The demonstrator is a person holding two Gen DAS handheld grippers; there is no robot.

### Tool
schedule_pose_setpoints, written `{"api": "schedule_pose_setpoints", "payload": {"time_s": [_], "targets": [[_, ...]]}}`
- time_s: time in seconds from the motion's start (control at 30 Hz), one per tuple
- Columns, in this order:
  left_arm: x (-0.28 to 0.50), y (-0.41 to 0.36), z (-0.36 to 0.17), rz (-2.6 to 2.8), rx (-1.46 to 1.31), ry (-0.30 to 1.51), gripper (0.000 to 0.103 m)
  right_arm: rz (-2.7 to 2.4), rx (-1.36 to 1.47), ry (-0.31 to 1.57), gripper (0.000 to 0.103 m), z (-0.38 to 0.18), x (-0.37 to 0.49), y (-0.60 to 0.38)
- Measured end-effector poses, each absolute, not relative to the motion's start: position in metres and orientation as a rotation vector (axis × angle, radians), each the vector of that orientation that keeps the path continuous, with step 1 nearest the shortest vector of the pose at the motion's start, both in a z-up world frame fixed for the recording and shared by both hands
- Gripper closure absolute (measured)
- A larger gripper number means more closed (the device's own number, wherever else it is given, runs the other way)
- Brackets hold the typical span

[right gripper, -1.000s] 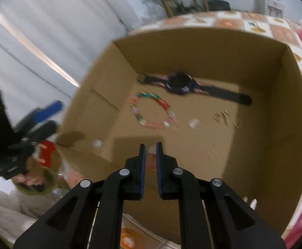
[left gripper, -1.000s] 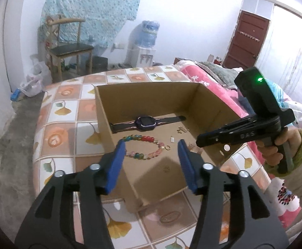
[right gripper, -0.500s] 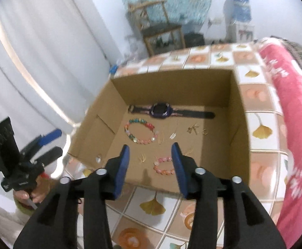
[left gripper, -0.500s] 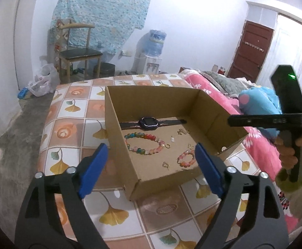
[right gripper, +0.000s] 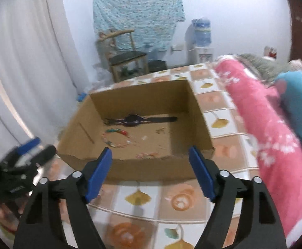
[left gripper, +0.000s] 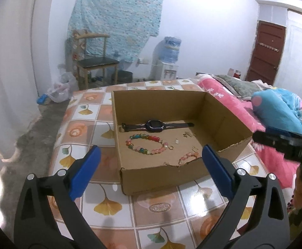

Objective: Organize jewelry

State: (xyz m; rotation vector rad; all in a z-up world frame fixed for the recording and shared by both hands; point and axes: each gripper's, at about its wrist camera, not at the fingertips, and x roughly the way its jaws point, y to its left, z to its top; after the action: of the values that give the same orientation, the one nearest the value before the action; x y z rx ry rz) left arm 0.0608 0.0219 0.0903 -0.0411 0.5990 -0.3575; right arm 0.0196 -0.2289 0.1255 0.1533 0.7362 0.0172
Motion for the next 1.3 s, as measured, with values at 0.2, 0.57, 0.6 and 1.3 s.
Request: {"api": "schedule_pose_setpoints", "payload": {"time_s": [0.2,0.57,0.6,1.3], "targets": [[0.055,0.011,0.094,-0.200,0.031,0.587,0.008,-0.064,0.128,0.712,0.016,0.123,0.004,-0.225],[0.045,-0.007,0.100,-0.068,0.118,0.578,0.008,-0.147,0.107,0.701,0.010,0.125,-0.004,-0.229],[0.047,-0.008,0.099,-0.078,0.127,0.597,0.009,-0.155,0.103,0.704,0.010,0.124,-0.004,-0.230],[0.058,-0.016,0.088,-0.005,0.094,0.700,0.009,-0.196,0.106,0.832,0.009,0.096,0.016,-0.228]]}}
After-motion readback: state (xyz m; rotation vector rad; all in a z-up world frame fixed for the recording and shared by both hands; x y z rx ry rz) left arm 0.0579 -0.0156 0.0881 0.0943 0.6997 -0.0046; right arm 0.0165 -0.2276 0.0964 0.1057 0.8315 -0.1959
